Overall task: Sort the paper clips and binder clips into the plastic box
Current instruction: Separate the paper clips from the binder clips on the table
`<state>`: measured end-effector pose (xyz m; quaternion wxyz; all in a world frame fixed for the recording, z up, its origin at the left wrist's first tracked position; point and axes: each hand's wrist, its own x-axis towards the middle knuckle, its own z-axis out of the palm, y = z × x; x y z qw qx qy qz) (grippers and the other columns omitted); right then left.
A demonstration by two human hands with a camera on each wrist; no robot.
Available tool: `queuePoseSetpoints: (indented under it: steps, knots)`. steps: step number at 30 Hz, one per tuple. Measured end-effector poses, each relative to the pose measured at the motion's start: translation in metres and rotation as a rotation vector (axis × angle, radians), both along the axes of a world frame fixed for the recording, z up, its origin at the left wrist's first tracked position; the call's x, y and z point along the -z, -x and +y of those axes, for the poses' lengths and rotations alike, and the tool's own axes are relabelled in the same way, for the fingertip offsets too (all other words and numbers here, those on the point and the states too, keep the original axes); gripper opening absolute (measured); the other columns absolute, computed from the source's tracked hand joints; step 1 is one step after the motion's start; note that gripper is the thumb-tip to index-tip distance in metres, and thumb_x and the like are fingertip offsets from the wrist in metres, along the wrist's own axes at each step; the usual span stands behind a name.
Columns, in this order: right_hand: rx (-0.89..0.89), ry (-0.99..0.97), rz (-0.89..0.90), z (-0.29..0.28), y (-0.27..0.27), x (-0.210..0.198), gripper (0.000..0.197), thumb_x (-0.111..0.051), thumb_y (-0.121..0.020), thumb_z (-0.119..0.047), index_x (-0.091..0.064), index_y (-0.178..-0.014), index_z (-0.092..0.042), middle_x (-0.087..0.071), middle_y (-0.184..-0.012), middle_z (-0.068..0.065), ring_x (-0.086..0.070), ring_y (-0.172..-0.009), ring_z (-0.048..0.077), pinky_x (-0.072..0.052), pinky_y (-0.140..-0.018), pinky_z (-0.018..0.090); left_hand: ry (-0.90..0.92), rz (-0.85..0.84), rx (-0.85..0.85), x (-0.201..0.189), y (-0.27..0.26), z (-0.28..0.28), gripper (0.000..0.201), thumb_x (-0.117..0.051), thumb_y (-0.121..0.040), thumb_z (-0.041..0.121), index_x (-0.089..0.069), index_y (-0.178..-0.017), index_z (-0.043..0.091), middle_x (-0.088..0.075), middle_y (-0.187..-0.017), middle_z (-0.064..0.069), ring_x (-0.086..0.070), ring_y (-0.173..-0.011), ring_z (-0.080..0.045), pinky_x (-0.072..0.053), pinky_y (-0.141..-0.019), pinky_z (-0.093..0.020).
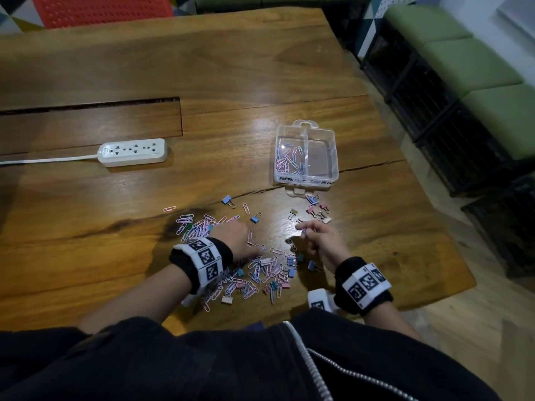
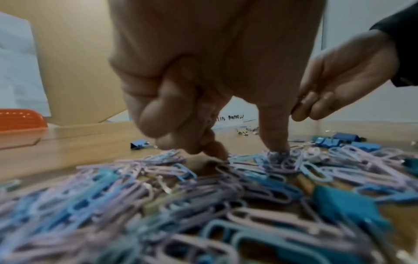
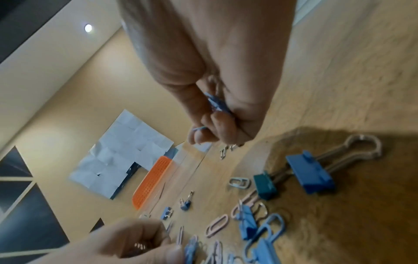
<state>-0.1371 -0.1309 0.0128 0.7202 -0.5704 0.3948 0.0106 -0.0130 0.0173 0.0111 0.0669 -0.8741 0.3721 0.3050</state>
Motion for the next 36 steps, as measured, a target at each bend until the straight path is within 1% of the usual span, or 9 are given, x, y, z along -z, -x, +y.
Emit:
queuePoseSetpoints:
  steps: [4,7,10,16,20,25,28,31,36]
  knots:
    - [-0.025,0.087,0.138,-0.003,-0.001,0.007,0.023,-0.043,-0.094,-0.023,-0.050,-0.073,-0.014,-0.046,-0.068,-0.002,-0.036,-0.055,0.009,-0.030,-0.051,0.022,-0.060,-0.044,-0.005,0.003,0.010,-0.010,0.054,-0.045,-0.082,0.065,-0.054,-0.081,0.011,-0.045,-0.067,0.000,-0.053,-0.070,-0.018,-0.052,-0.067,-0.030]
    - [-0.270,0.487,0.296,0.004,-0.003,0.011,0.025,-0.055,-0.087,-0.036,-0.048,-0.075,-0.015,-0.057,-0.076,0.002,-0.048,-0.062,0.013,-0.041,-0.059,0.025,-0.089,-0.055,0.041,0.007,0.019,-0.015,0.052,-0.039,-0.089,0.056,-0.053,-0.087,0.006,-0.044,-0.071,-0.002,-0.055,-0.073,-0.019,-0.052,-0.067,-0.029]
    - [-0.486,0.829,0.429,0.015,-0.005,0.010,0.033,-0.064,-0.080,-0.040,-0.052,-0.093,-0.012,-0.049,-0.084,-0.001,-0.049,-0.078,0.014,-0.036,-0.060,0.021,-0.059,-0.091,0.098,0.007,0.022,-0.015,0.044,-0.036,-0.094,0.043,-0.057,-0.100,0.005,-0.048,-0.078,-0.003,-0.058,-0.078,-0.021,-0.050,-0.067,-0.029]
    - [-0.554,0.892,0.376,0.036,-0.010,0.020,0.031,-0.064,-0.081,-0.033,-0.053,-0.098,-0.009,-0.055,-0.100,0.005,-0.048,-0.084,0.015,-0.039,-0.071,0.023,0.046,-0.015,0.070,0.011,0.011,-0.006,0.032,-0.034,-0.094,0.030,-0.055,-0.090,0.006,-0.052,-0.088,-0.007,-0.060,-0.084,-0.024,-0.052,-0.076,-0.033]
    - [-0.722,1.015,0.380,0.042,-0.015,0.019,0.025,-0.053,-0.089,-0.024,-0.055,-0.107,-0.007,-0.054,-0.111,0.008,-0.051,-0.099,0.021,-0.040,-0.080,0.028,0.232,0.262,-0.204,0.009,-0.002,0.001,0.028,-0.040,-0.093,0.024,-0.043,-0.066,0.016,-0.046,-0.068,-0.002,-0.046,-0.062,-0.019,-0.038,-0.056,-0.024]
    - [-0.894,0.990,0.354,0.037,-0.014,0.017,0.029,-0.054,-0.086,-0.011,-0.047,-0.113,-0.005,-0.048,-0.117,0.009,-0.046,-0.104,0.022,-0.040,-0.086,0.029,0.474,0.607,-0.595,-0.018,-0.019,-0.013,0.036,-0.034,-0.096,0.018,-0.039,-0.061,0.015,-0.036,-0.054,0.001,-0.034,-0.037,-0.007,-0.025,-0.038,-0.014]
    - [-0.716,0.796,0.269,0.027,-0.012,0.010,0.009,-0.050,-0.091,-0.018,-0.048,-0.092,-0.009,-0.050,-0.096,0.006,-0.046,-0.084,0.016,-0.037,-0.070,0.024,0.581,0.734,-0.757,-0.035,-0.030,-0.040,0.034,-0.033,-0.095,0.016,-0.035,-0.060,0.016,-0.035,-0.047,0.004,-0.025,-0.023,-0.002,-0.020,-0.033,-0.006]
    - [-0.472,0.656,0.195,0.006,-0.010,0.004,0.012,-0.052,-0.088,-0.014,-0.047,-0.077,-0.014,-0.050,-0.077,0.002,-0.046,-0.069,0.014,-0.037,-0.055,0.021,0.644,0.849,-0.799,-0.049,-0.040,-0.076,0.032,-0.033,-0.096,0.021,-0.037,-0.065,0.016,-0.036,-0.057,0.003,-0.026,-0.027,-0.002,-0.019,-0.031,-0.007]
    - [-0.179,0.465,0.021,-0.027,-0.012,-0.008,0.030,-0.060,-0.077,0.003,-0.045,-0.062,-0.018,-0.049,-0.066,0.001,-0.046,-0.066,0.017,-0.042,-0.067,0.033,0.677,0.884,-0.891,-0.068,-0.065,-0.134,0.034,-0.030,-0.093,0.011,-0.033,-0.060,0.014,-0.031,-0.058,0.000,-0.029,-0.023,-0.006,-0.023,-0.029,-0.009]
